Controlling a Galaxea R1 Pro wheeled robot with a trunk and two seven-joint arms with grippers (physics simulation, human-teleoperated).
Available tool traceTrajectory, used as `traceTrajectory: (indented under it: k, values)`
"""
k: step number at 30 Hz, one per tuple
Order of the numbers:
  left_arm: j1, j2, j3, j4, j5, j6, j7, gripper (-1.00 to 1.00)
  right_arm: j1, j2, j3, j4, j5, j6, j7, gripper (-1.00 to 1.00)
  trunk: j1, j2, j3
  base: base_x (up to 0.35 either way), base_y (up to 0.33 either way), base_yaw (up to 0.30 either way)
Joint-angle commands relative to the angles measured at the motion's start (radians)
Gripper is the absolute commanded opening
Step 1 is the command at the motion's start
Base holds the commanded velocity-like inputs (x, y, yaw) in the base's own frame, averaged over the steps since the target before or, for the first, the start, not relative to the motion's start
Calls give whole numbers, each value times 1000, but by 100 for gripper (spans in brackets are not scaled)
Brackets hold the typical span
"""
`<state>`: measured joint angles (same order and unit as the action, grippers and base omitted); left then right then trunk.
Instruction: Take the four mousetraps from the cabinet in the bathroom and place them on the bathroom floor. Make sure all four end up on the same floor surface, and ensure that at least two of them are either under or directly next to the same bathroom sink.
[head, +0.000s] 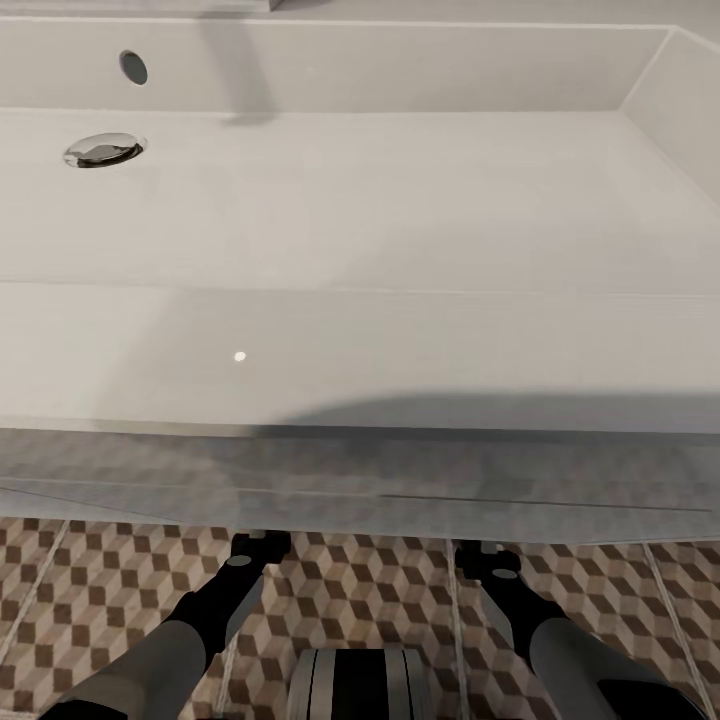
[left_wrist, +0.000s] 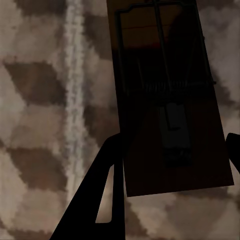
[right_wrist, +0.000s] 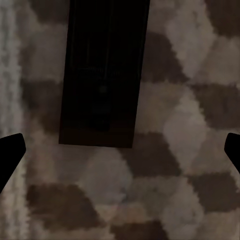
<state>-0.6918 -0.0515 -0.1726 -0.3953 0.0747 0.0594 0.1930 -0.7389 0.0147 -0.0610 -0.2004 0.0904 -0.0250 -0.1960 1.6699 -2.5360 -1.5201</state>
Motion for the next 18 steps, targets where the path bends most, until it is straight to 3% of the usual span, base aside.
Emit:
traceTrajectory:
  k: [1,18]
  values:
    - [0,1,-8,-2,7,7,8,-100,0,1,-6,1,9,-3,-2,100,0,0,-1,0,0,0]
    - [-19,4,-9,37,9,8,8,-100,0,1,-6,1,8,-3,-2,100,0,0,-1,0,0,0]
